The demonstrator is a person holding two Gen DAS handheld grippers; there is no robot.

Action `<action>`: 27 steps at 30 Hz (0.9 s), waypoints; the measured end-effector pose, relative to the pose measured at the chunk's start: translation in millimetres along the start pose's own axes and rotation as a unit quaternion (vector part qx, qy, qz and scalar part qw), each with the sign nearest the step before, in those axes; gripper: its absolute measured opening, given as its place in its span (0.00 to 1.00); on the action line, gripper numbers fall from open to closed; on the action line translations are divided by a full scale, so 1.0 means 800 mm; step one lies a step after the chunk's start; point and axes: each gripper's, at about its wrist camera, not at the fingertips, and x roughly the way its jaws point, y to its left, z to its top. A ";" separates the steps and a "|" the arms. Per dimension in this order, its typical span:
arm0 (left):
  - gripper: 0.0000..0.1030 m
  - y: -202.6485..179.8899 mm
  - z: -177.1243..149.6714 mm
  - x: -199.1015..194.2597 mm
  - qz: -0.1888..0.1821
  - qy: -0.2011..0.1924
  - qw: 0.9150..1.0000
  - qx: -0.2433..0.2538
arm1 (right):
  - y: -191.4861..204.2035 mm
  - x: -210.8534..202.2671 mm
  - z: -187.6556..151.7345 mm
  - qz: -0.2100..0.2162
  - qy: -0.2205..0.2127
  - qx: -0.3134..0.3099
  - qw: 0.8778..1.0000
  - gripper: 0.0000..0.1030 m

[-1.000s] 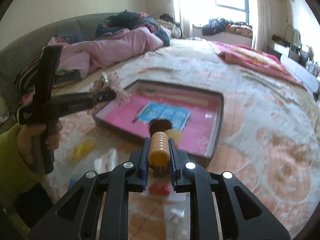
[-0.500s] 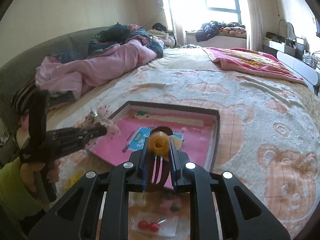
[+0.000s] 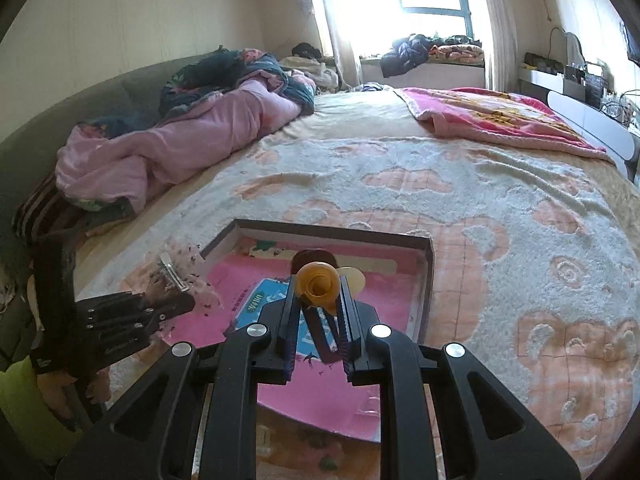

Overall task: Organize jewelry
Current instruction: 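Carry the pouch into the tray with the left tool while the right tool carries the hair tie there, then open both tools to release the pouch and hair tie in the tray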

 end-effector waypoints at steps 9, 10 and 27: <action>0.10 0.007 -0.006 0.004 0.001 0.008 1.000 -0.006 | -0.002 0.037 -0.028 -0.038 0.080 -0.009 0.996 0.16; 0.10 0.007 -0.008 0.004 0.001 0.009 1.000 -0.006 | -0.004 0.037 -0.030 -0.034 0.080 -0.006 0.996 0.16; 0.19 0.014 -0.024 0.025 0.009 0.039 0.999 -0.007 | -0.014 0.054 -0.070 -0.044 0.088 0.003 0.995 0.16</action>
